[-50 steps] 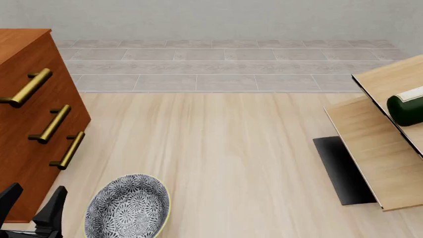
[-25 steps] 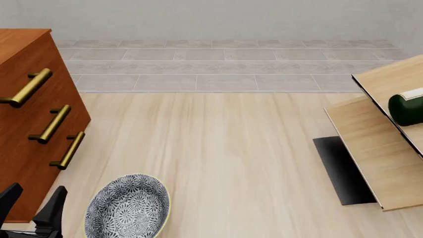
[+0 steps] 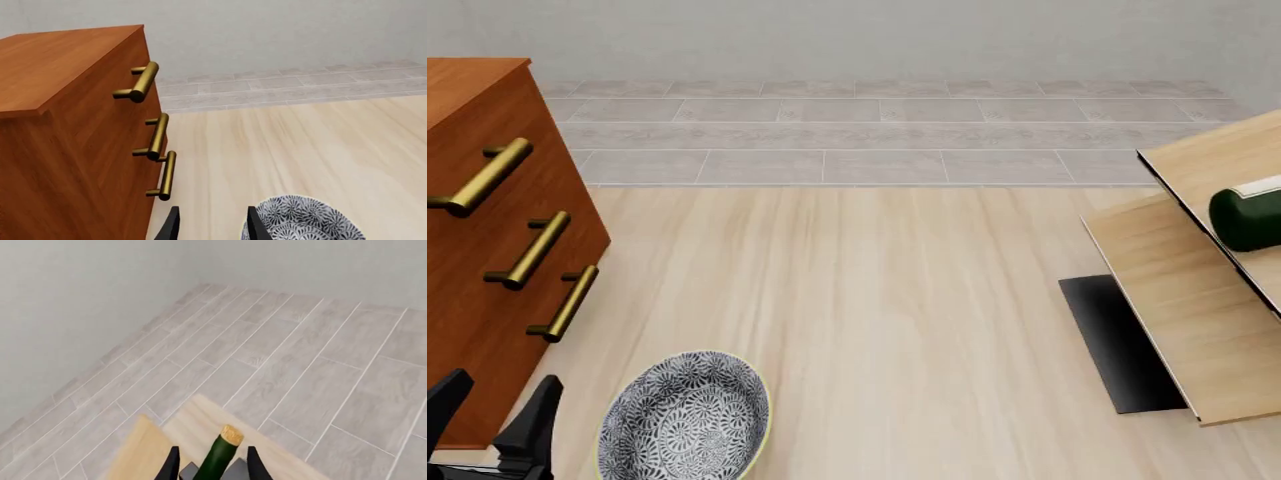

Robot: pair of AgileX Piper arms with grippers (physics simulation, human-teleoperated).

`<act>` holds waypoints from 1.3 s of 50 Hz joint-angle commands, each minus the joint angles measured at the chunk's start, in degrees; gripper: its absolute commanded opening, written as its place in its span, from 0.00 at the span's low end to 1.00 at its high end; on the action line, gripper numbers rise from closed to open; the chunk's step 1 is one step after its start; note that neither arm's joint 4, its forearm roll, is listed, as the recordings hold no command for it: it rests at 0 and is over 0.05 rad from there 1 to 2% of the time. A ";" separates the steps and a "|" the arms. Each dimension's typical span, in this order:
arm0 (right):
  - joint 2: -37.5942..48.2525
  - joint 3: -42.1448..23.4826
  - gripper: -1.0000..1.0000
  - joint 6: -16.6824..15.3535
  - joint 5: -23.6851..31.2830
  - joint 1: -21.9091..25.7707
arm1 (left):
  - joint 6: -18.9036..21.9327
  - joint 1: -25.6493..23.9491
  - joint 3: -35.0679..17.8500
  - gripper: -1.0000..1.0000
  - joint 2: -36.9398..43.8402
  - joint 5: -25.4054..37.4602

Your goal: Put the wine bottle on the wine rack.

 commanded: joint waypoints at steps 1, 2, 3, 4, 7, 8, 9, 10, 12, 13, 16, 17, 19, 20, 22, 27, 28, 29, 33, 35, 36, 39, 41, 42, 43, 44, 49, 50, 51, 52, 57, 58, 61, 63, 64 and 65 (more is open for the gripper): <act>-0.51 -0.69 1.00 0.32 0.43 -0.67 | -0.11 -0.09 0.00 1.00 0.00 -0.03; -0.67 -0.75 1.00 0.50 0.36 -0.83 | -0.07 -0.12 0.00 1.00 0.00 -0.01; -0.70 -0.90 1.00 0.41 0.51 -0.93 | -0.08 -0.05 0.00 1.00 0.00 -0.08; -0.76 -0.99 1.00 0.57 0.57 -1.12 | -0.10 -0.06 0.00 1.00 0.00 -0.05; -1.02 -1.37 1.00 0.49 0.88 -1.36 | -0.14 -0.19 0.00 1.00 0.00 -0.10; -1.12 -1.53 1.00 0.53 0.99 -1.51 | -0.19 -0.20 0.00 1.00 0.00 -0.13; -1.22 -1.71 1.00 0.46 1.16 -1.58 | -0.20 -0.19 0.00 1.00 0.00 -0.19; -1.29 -1.91 1.00 0.36 1.32 -1.91 | -0.20 -0.22 0.00 1.00 0.00 -0.22; -1.39 -2.01 1.00 0.36 1.42 -2.00 | -0.31 -0.28 0.00 1.00 0.00 -0.25; -1.57 -2.12 1.00 0.20 1.47 -2.15 | -0.25 -0.29 0.00 1.00 0.01 -0.27; -2.01 -2.44 1.00 0.34 1.82 -2.37 | -0.17 -0.31 0.00 1.00 0.01 -0.32; -2.12 -2.59 1.00 0.29 2.01 -2.46 | -0.30 -0.34 0.00 1.00 0.01 -0.38; -2.36 -2.84 1.00 0.40 2.29 -2.59 | -0.23 -0.35 0.00 1.00 0.01 -0.42; -2.53 -2.96 1.00 0.32 2.46 -2.61 | -0.28 -0.35 0.00 1.00 0.01 -0.43; -2.69 -3.07 1.00 0.37 2.66 -2.68 | -0.28 -0.36 0.00 1.00 0.01 -0.45; -3.77 -3.61 1.00 0.34 3.51 -2.77 | -0.28 -0.29 0.00 1.00 0.01 -0.51; -4.04 -3.68 1.00 0.36 3.74 -2.67 | -0.32 -0.29 0.00 1.00 0.01 -0.56; -4.46 -3.66 1.00 0.20 3.85 -2.68 | -0.33 -0.22 0.00 1.00 0.01 -0.60; -6.23 -3.24 1.00 -0.27 4.39 -2.07 | -0.31 -0.13 0.00 1.00 0.01 -0.75; -6.60 -3.27 1.00 -0.58 4.72 -1.92 | -0.33 -0.10 0.00 1.00 0.01 -0.74; -7.10 -3.10 1.00 -0.47 4.82 -1.76 | -0.27 -0.09 0.00 1.00 0.01 -0.74; -8.67 -2.25 1.00 -0.73 4.80 -1.26 | -0.32 0.05 0.00 1.00 0.01 -0.76; -9.54 -1.76 1.00 -1.89 4.82 -0.96 | -0.41 0.05 0.00 1.00 0.01 -0.79; -9.88 -1.58 1.00 -1.68 4.87 -0.88 | -0.42 -0.01 0.00 1.00 0.01 -0.79; -10.36 -1.32 1.00 -1.70 4.87 -0.60 | -0.47 -0.06 0.00 1.00 0.01 -0.78; -10.36 -1.31 1.00 -1.70 4.87 -0.60 | -0.47 -0.06 0.00 1.00 0.01 -0.78; -13.05 -0.71 1.00 -4.17 5.58 0.84 | -0.50 -0.02 0.00 1.00 0.00 -0.83; -13.57 -0.60 1.00 -4.74 5.78 1.13 | -0.45 -0.04 0.00 1.00 0.00 -0.80; -14.19 -0.39 1.00 -5.21 5.83 1.35 | -0.43 0.00 0.00 1.00 0.00 -0.83; -14.67 -0.13 1.00 -4.62 5.95 1.71 | -0.43 0.08 0.00 1.00 0.00 -0.88; -16.61 0.49 1.00 -5.02 6.52 3.10 | -0.48 0.00 0.00 1.00 0.01 -0.93; -17.08 0.73 1.00 -4.64 6.62 3.26 | -0.49 -0.04 0.00 1.00 0.01 -0.90; -18.21 1.62 1.00 -5.18 6.72 3.87 | -0.47 -0.04 0.00 1.00 0.01 -0.90; -18.95 2.04 1.00 -5.57 6.80 4.22 | -0.42 -0.06 0.00 1.00 0.01 -0.96; -19.39 2.18 1.00 -5.92 6.92 4.50 | -0.45 -0.11 0.00 1.00 0.01 -0.96; -19.93 2.32 1.00 -6.75 6.98 4.87 | -0.41 -0.11 0.00 1.00 0.01 -1.00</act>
